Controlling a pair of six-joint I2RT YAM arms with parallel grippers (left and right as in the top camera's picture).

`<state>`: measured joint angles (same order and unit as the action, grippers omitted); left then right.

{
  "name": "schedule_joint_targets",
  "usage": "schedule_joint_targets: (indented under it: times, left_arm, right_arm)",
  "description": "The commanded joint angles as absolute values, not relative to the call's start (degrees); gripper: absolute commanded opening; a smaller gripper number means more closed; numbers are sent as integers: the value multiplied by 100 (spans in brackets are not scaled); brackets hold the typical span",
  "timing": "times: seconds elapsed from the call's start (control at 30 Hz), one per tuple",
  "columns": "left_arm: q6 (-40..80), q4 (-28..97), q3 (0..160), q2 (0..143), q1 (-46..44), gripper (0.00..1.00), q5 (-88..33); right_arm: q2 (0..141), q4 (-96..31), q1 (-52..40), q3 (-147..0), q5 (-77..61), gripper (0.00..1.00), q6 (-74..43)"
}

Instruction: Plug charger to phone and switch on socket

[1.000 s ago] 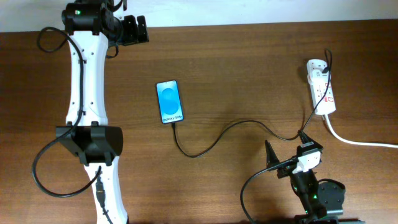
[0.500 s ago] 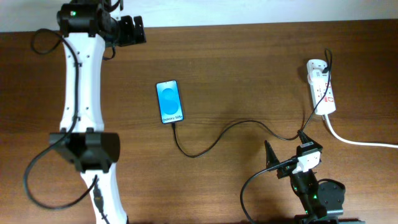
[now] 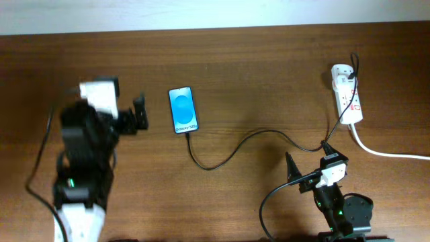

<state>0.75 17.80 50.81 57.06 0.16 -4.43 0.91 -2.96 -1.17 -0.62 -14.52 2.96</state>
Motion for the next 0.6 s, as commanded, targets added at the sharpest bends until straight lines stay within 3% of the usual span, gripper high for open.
schedule_joint_targets:
  times: [0.0, 0.17, 0.43, 0.57]
  left_arm:
    - [-344, 489, 2936, 4060, 38, 99, -471]
    - [-1203, -298, 1046, 1881, -115, 99, -464]
    - [-1258, -233, 86, 543, -145, 99, -316]
    - [-1251, 502, 78, 27, -263, 99, -255]
  right_arm:
    - [47, -325, -154, -32, -1522, 98, 255]
    - [47, -325, -154, -32, -1520, 98, 252]
    - [47, -325, -154, -32, -1520, 98, 252]
    - [47, -325, -154, -32, -1520, 98, 255]
